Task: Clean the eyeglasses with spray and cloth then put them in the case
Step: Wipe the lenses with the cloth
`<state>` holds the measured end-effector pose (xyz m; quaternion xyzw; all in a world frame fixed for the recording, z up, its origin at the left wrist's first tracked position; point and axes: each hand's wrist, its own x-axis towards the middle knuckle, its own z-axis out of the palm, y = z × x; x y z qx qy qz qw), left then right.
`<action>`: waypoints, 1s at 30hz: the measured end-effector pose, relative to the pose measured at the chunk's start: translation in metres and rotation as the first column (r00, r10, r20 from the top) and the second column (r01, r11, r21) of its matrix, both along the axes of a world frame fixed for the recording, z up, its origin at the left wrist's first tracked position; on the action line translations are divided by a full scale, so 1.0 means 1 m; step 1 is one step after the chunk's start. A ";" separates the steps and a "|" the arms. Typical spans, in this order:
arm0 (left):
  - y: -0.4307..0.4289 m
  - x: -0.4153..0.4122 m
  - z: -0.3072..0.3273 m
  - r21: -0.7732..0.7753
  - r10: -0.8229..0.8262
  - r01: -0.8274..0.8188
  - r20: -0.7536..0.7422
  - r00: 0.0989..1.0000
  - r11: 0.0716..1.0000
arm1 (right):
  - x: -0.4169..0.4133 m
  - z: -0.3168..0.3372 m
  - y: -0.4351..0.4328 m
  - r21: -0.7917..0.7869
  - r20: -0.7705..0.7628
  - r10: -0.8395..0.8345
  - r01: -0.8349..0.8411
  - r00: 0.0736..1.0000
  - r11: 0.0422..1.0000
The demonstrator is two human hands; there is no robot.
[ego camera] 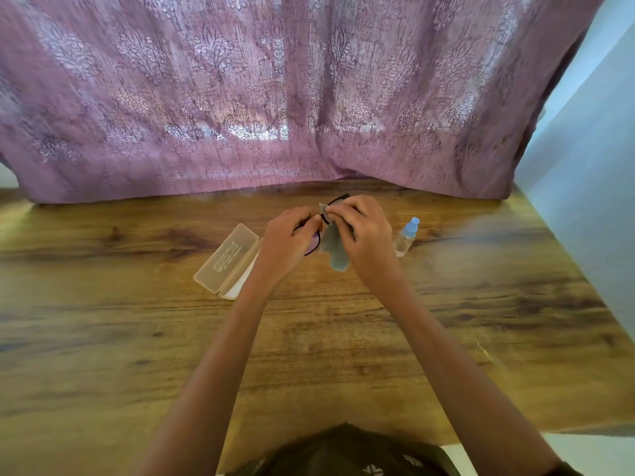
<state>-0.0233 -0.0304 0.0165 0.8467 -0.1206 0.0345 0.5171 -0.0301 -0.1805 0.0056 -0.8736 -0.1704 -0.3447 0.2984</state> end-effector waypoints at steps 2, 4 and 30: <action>0.001 0.001 0.000 -0.002 0.008 -0.008 0.003 1.000 1.000 | 0.003 0.002 -0.001 -0.007 -0.007 -0.055 0.055 0.998 0.998; 0.002 0.002 -0.001 -0.002 0.017 -0.017 0.002 1.000 1.000 | 0.006 0.003 -0.003 -0.001 -0.024 -0.122 0.122 0.992 0.993; 0.002 0.007 0.000 0.036 -0.024 0.025 -0.035 0.999 0.999 | -0.010 -0.017 -0.005 -0.087 0.012 0.051 -0.050 0.999 0.995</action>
